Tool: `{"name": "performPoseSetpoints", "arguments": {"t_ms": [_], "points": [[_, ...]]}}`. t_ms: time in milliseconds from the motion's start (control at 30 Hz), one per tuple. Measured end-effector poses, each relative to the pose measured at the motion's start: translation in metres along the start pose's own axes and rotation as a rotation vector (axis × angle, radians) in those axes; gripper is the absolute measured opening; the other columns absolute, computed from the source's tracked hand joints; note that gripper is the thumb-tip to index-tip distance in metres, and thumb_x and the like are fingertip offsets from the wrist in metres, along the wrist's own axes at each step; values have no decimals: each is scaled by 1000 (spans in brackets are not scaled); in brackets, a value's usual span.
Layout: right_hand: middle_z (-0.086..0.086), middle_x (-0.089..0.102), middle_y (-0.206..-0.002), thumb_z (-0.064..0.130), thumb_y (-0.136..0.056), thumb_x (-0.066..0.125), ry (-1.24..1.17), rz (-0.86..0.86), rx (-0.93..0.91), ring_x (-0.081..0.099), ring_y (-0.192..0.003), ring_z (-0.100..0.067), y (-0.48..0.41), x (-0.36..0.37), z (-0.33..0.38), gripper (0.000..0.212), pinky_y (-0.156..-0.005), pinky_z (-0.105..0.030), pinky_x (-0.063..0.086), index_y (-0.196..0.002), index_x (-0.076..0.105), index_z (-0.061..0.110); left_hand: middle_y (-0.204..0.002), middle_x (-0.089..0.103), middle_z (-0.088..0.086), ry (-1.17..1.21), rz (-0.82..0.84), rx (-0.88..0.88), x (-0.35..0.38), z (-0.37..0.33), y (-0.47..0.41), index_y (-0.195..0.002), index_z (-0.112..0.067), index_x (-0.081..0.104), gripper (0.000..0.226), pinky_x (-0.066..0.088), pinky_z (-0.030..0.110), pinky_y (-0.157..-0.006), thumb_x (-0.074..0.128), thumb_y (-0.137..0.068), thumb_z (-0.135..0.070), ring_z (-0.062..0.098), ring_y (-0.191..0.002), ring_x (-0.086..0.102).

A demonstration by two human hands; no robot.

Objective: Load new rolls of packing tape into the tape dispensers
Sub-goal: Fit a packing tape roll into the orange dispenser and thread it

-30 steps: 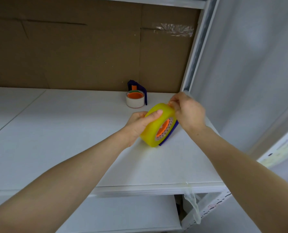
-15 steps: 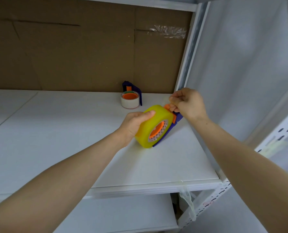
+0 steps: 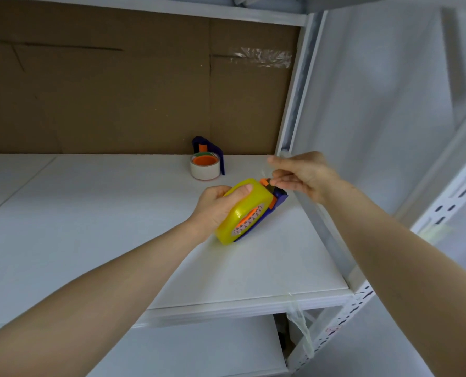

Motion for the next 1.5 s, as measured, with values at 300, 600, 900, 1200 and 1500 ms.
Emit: {"name": "performPoseSetpoints", "arguments": {"t_ms": [300,600,900,1200,1500], "points": [[-1,61,-40,11,-77,76,150,-93,102,56,-33,-4,-7,-18,-22,24,-36,-14,47,-90,60,1,-79,63,7,38,50,-11,6,-2,4,-78,-13,62,17,47,25,-65,60,-89,-26,18,-72,59],[-2,53,-38,3,-74,72,252,-172,170,46,-27,-8,-12,-37,-41,21,-33,-10,27,-60,56,5,-82,62,18,-27,42,59,20,-8,6,-94,12,64,63,46,33,-70,75,-69,-46,24,-75,58],[-5,56,-58,9,-82,69,141,-149,97,51,-44,-11,-19,-32,-48,14,-41,-19,46,-76,59,4,-77,62,4,-36,196,-14,25,-1,7,-91,-11,62,5,45,11,-52,58,-88,-9,10,-63,58],[-8,55,-60,6,-85,65,113,-262,-53,51,-50,-15,-24,-29,-28,8,-51,-24,52,-82,59,3,-81,67,2,90,-3,-30,1,3,4,-81,-17,64,19,52,28,-72,62,-85,-36,16,-77,63],[-11,55,-55,-1,-80,68,3,-204,189,53,-41,-13,-28,-30,-70,17,-37,-21,50,-69,55,-1,-73,70,7,50,-77,7,-5,3,-2,-79,-6,66,38,56,30,-69,65,-80,-43,18,-70,67]]}}
Point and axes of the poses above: each hand's wrist, its own y-axis away from the middle knuckle, its own x-axis out of the palm, z = x × y, the point moved 10 cm from there along -y, towards the middle knuckle
